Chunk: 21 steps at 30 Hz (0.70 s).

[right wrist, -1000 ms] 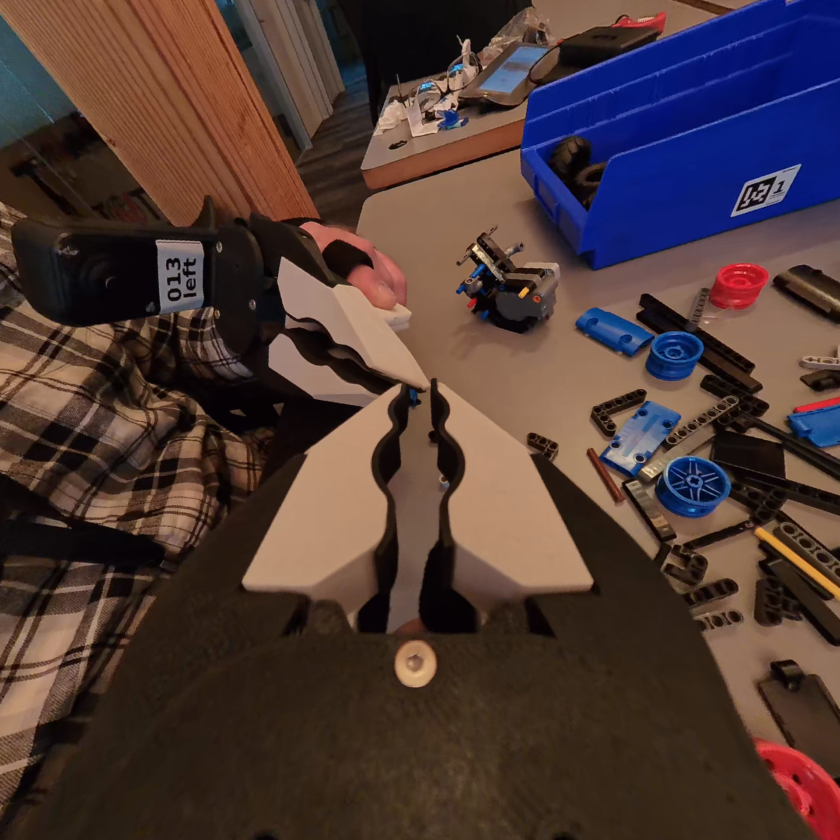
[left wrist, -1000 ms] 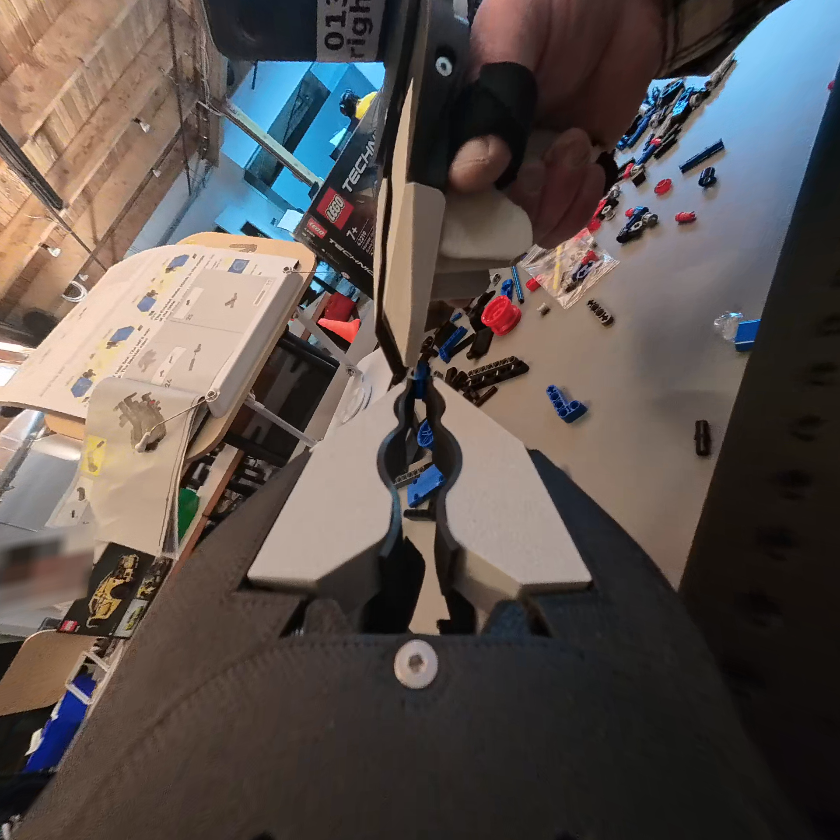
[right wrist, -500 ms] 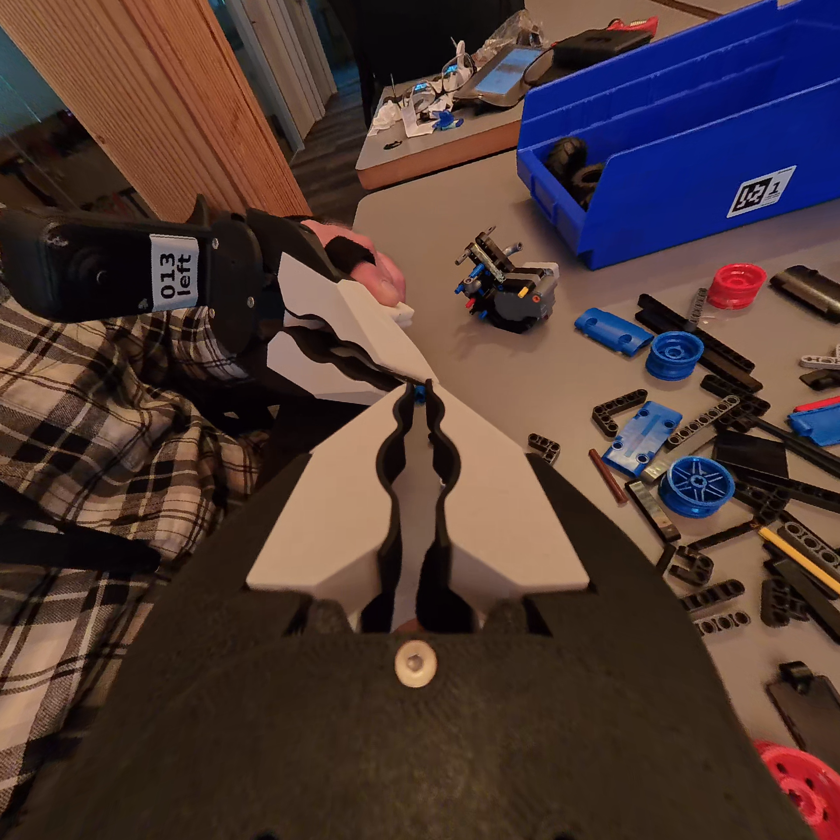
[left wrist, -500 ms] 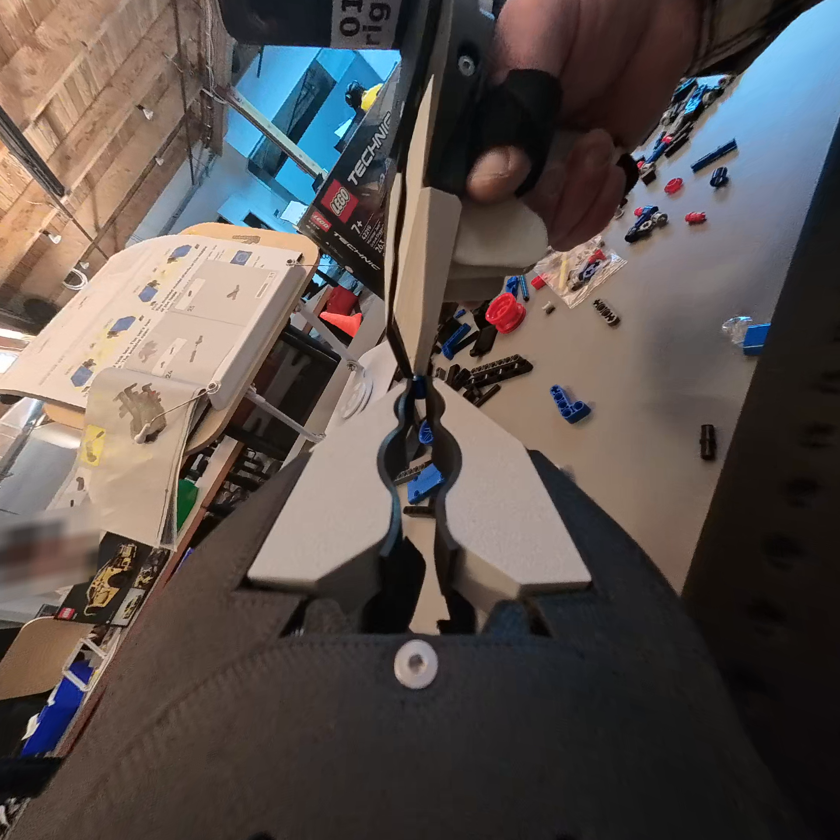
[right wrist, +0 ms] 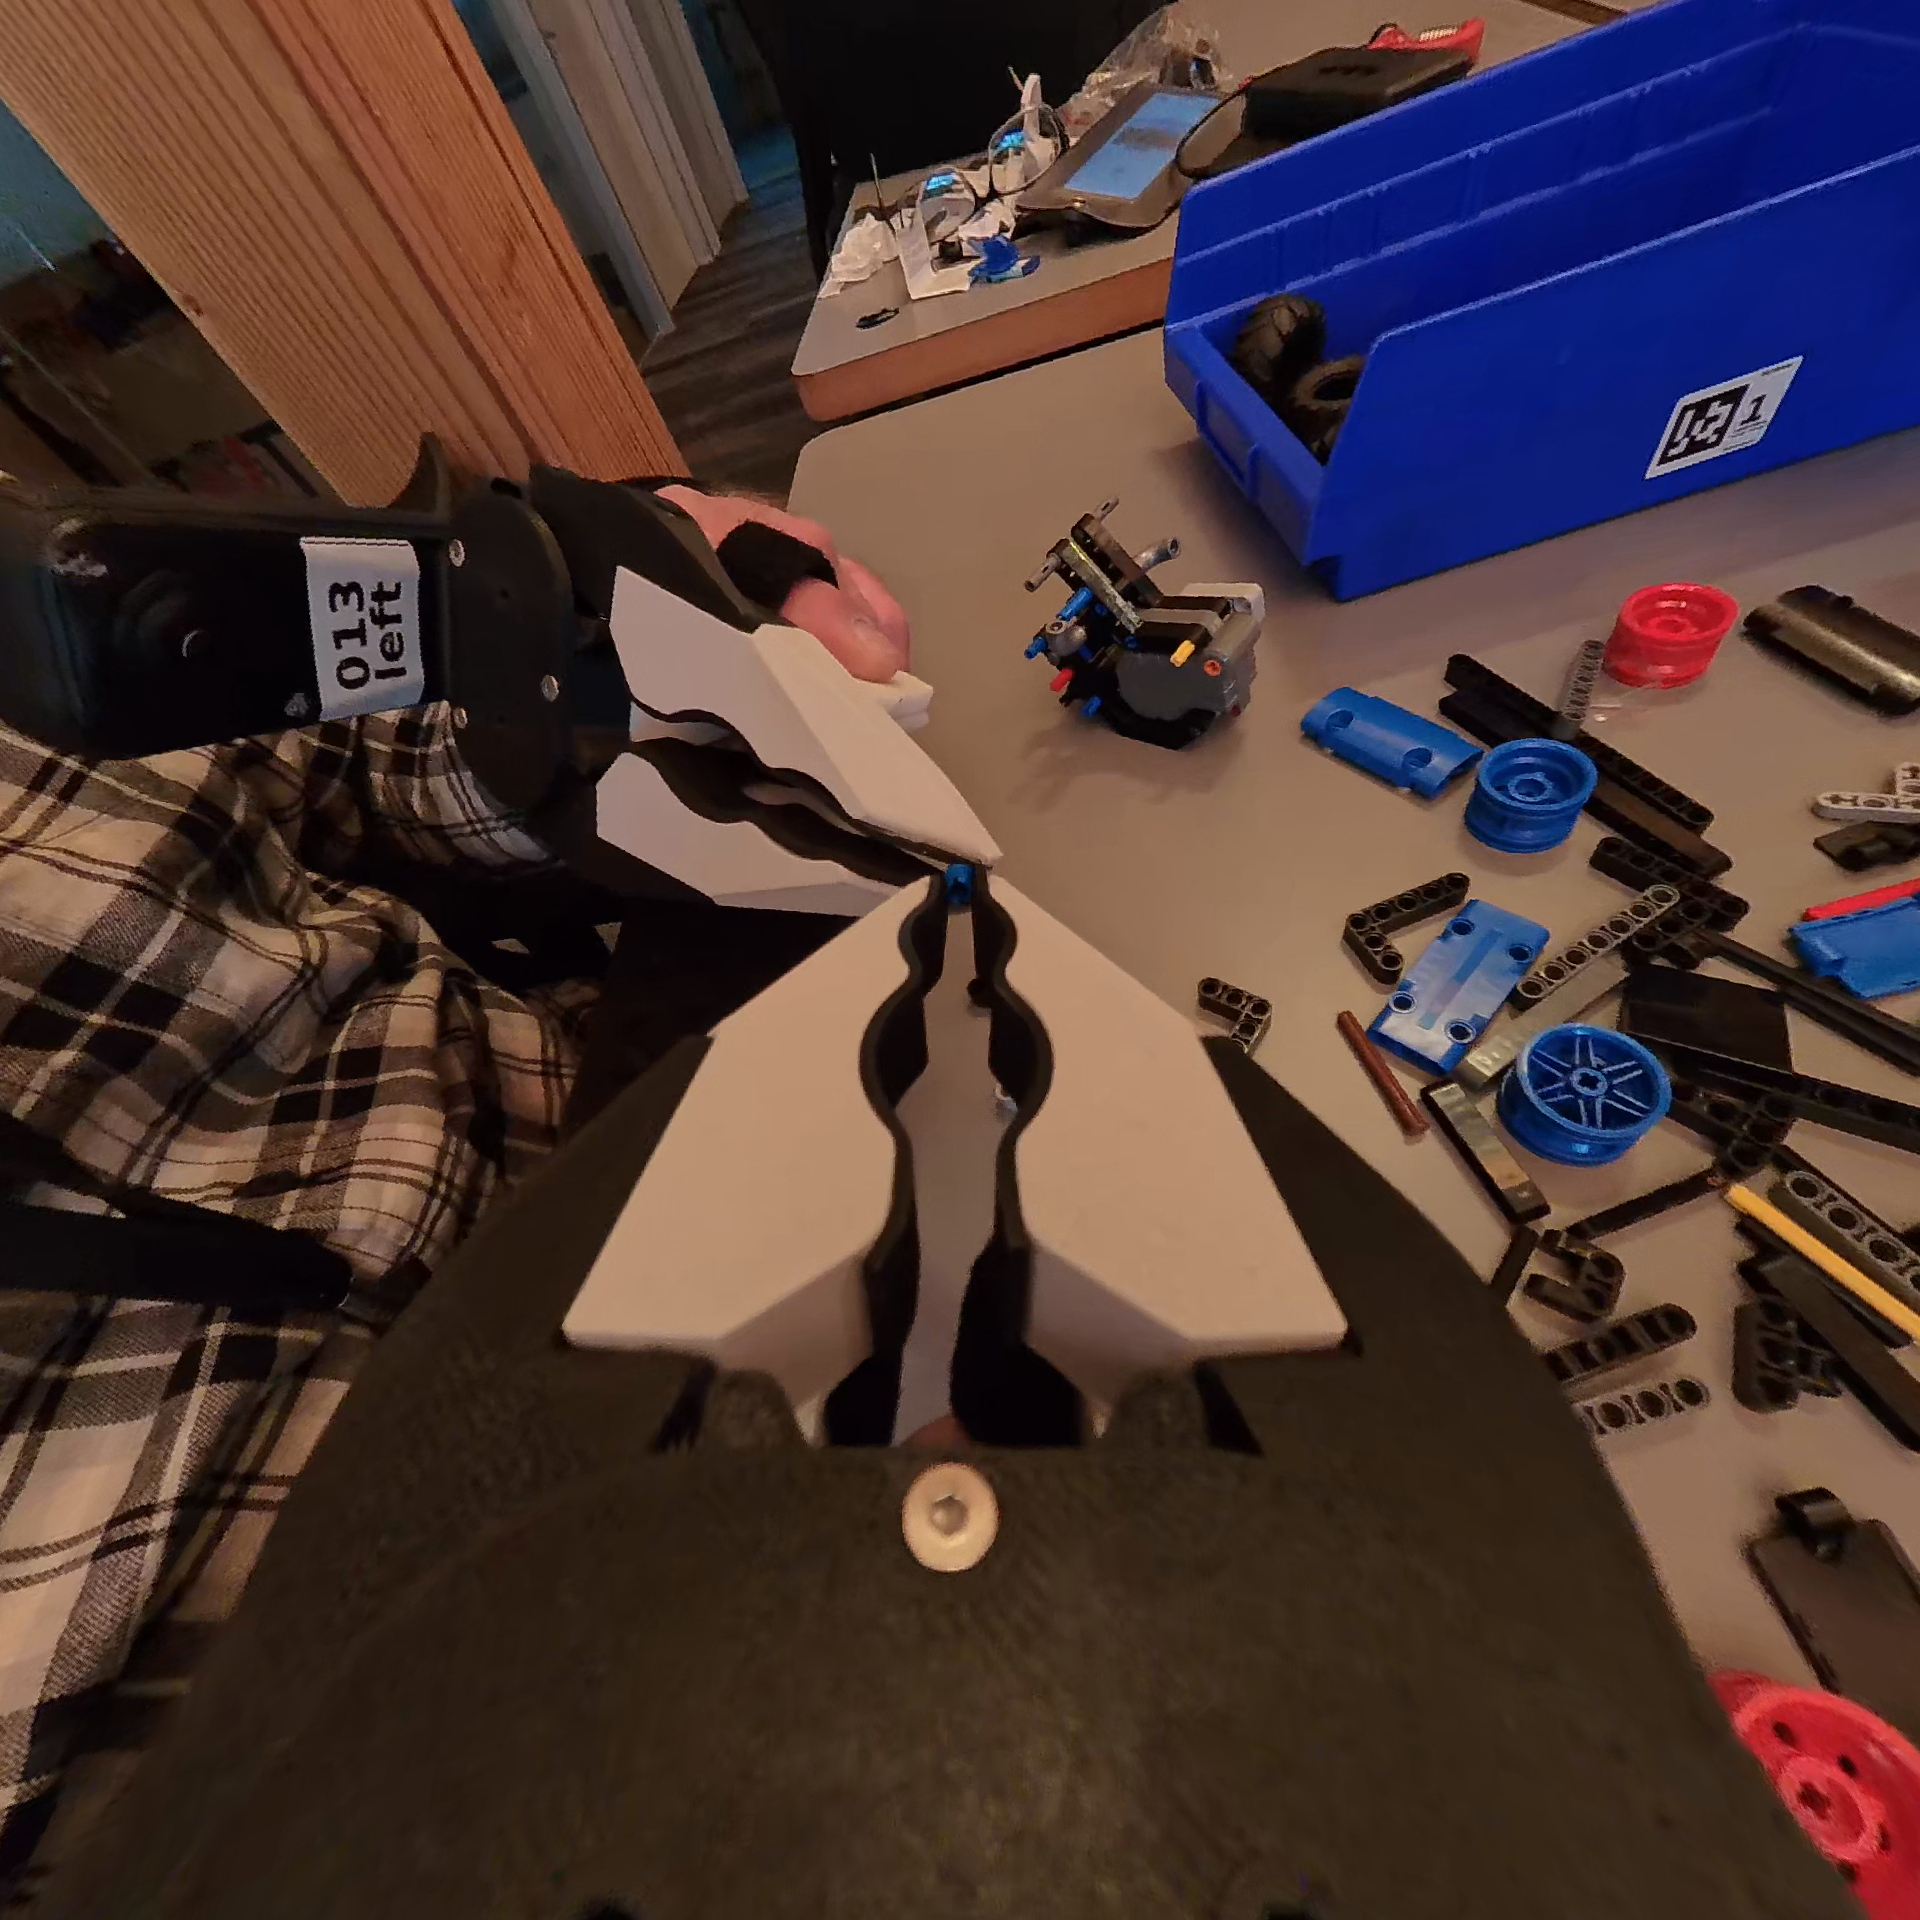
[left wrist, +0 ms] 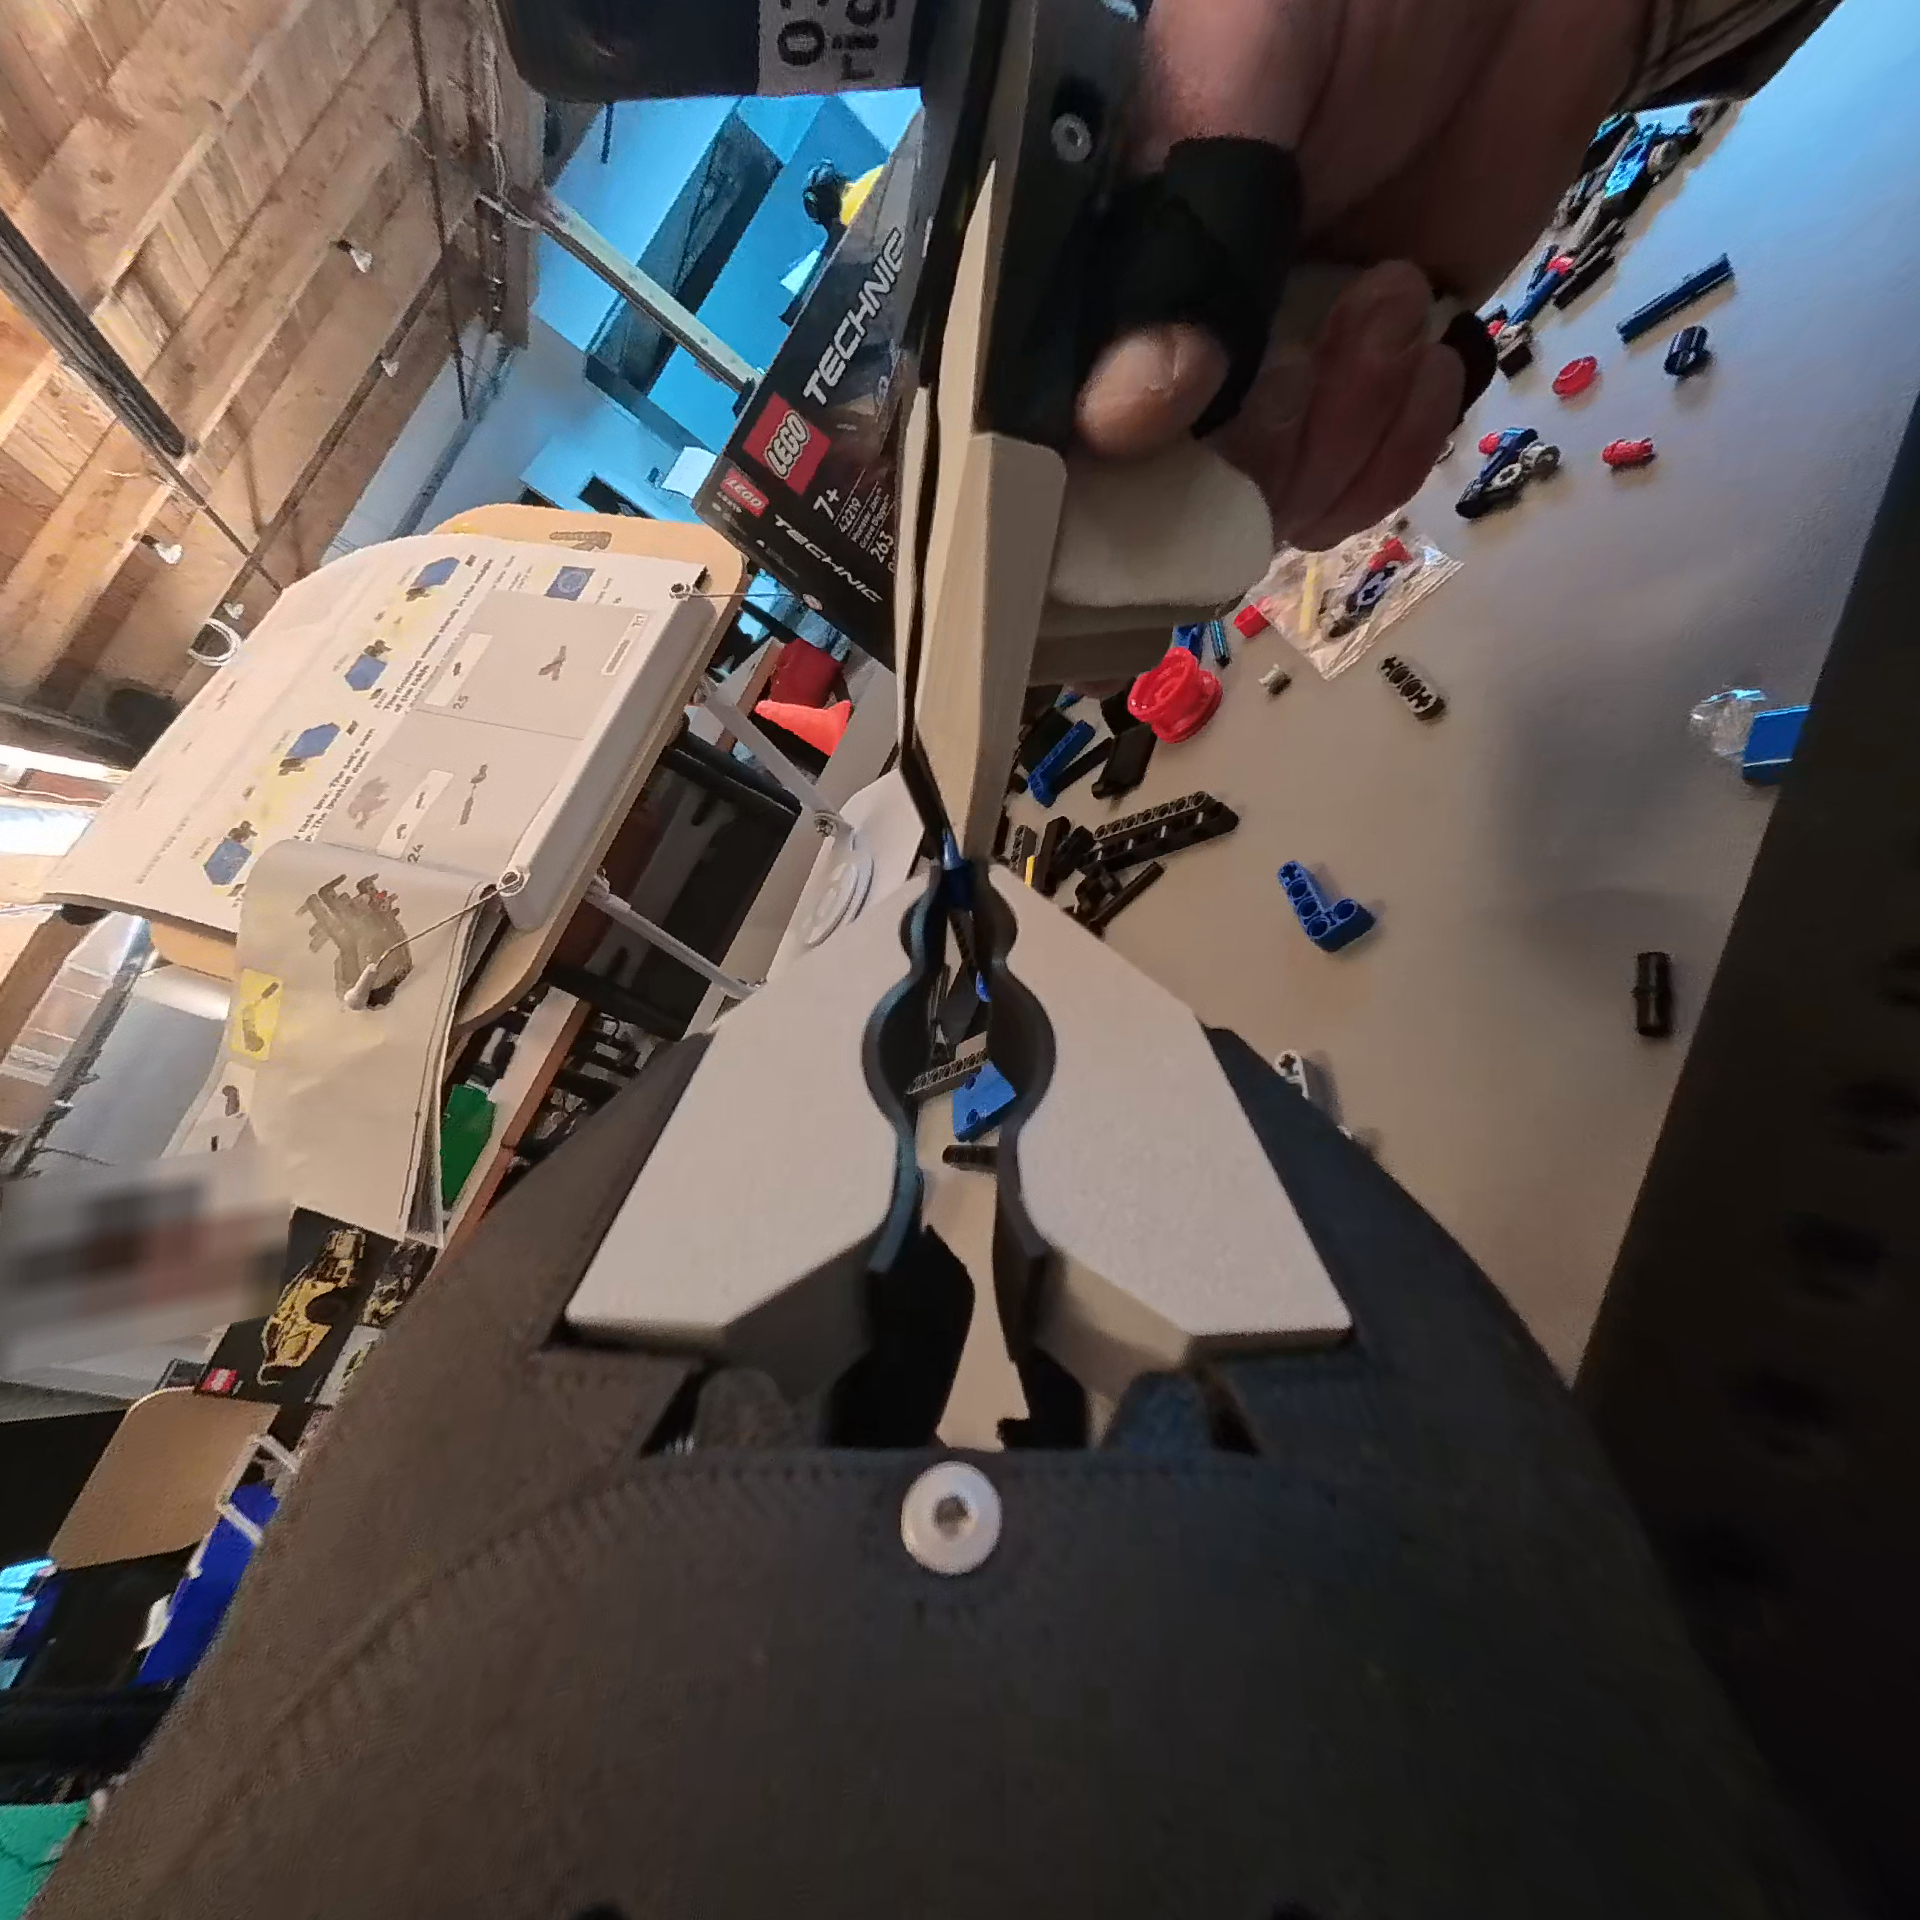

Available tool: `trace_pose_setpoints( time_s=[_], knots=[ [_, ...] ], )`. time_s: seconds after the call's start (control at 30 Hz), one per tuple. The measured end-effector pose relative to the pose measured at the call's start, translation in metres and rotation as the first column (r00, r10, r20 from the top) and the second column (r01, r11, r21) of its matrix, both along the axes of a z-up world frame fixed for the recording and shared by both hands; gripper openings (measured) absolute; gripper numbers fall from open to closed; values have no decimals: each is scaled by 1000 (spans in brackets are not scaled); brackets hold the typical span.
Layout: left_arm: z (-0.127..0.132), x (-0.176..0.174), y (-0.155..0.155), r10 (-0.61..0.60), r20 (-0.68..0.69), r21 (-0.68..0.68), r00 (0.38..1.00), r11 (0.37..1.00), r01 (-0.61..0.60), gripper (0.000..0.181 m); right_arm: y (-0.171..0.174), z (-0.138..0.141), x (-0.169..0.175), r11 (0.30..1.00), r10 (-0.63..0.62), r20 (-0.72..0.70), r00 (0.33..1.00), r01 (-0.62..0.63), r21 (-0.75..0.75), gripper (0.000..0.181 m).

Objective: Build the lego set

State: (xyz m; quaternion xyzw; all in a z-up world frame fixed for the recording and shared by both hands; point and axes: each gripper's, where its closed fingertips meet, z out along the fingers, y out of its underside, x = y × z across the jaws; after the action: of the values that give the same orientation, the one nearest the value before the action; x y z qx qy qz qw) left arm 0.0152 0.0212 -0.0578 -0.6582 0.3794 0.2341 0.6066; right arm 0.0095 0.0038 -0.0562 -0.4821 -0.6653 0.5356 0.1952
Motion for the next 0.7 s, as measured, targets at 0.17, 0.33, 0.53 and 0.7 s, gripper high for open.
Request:
trace_pose_setpoints(
  time_s=[0.17,0.33,0.53,0.7],
  knots=[
    [-1,0,1,-10,10,-8,1000,1000,10,2,0,-1,1,1000,-1,-10,1000,1,11,3],
    [-21,-4,-5,-17,95,-193,995,981,35,10,12,-25,3,972,7,48,999,-18,234,3],
    [-80,-4,-21,14,172,-536,985,840,81,15,9,-73,8,884,117,226,967,-205,420,3],
    [-104,-3,-26,10,144,-650,989,755,87,9,11,-97,9,791,150,349,925,-324,519,3]
  ],
)
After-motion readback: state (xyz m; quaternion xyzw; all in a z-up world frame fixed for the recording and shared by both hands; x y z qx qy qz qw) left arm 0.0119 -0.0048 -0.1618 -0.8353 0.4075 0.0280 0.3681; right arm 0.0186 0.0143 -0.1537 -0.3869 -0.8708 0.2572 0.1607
